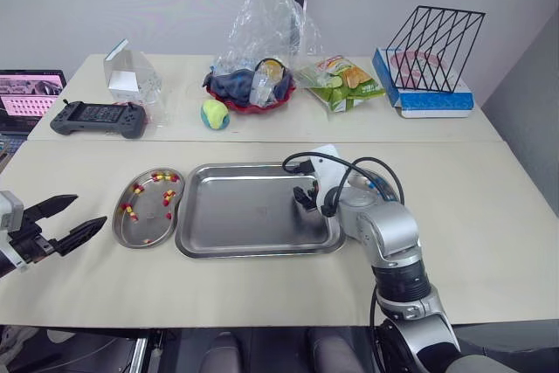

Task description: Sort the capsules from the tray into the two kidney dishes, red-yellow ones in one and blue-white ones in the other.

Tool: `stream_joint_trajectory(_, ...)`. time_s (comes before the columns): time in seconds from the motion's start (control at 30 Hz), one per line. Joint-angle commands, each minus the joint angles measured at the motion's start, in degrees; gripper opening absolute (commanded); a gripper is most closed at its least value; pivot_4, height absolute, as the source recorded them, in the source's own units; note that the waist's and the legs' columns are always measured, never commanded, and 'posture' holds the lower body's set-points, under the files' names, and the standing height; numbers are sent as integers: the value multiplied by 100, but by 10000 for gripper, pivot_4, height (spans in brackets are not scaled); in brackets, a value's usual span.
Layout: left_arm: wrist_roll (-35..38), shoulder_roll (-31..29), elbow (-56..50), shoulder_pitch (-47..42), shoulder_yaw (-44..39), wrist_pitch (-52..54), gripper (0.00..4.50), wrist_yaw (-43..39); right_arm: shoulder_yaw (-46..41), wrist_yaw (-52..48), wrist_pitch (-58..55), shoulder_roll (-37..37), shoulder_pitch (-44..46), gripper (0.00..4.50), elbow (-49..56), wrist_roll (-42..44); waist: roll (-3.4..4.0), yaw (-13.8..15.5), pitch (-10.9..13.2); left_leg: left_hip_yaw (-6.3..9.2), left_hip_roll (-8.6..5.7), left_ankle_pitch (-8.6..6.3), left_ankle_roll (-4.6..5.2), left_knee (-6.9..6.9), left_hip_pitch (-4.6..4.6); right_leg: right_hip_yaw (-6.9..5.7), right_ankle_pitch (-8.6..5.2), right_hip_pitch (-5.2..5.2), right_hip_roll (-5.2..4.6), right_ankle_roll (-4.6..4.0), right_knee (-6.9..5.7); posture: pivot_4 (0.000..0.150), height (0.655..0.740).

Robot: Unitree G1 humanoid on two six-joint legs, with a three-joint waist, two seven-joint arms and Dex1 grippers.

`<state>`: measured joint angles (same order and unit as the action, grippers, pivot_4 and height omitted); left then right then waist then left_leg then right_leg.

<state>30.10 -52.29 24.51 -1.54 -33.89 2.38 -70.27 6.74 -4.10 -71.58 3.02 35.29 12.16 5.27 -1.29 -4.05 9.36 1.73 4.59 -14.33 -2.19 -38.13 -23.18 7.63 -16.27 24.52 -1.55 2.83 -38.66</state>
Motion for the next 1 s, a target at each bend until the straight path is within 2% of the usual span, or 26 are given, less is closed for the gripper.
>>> stream_joint_trajectory(0.03, 140, -154, -132, -70, -209, 43, 45000, 2, -276, 90, 45, -59, 45, 36960, 18, 3, 0, 2, 0, 1, 0, 0, 0, 0, 0, -1, 0, 0, -1, 0, 0, 1500, 7174)
stream_joint_trajectory(0.73, 88, -139, -103, -63, -187, -25, 45000, 3, -414, 362, -48, -557, 114, 36960, -185, -5, -1, -9, -1, 8, 4, 0, 0, 1, 0, -33, 0, -1, -6, -4, 0, 1500, 7174)
stream_joint_trajectory(1.0, 78, -112, -119, -53, -159, -26, 45000, 12, -390, -69, 16, -803, 270, 36960, 208, 418, 0, -14, 0, 10, 6, 0, 0, 4, 0, -37, -1, 2, -5, -7, -1, 1500, 7174)
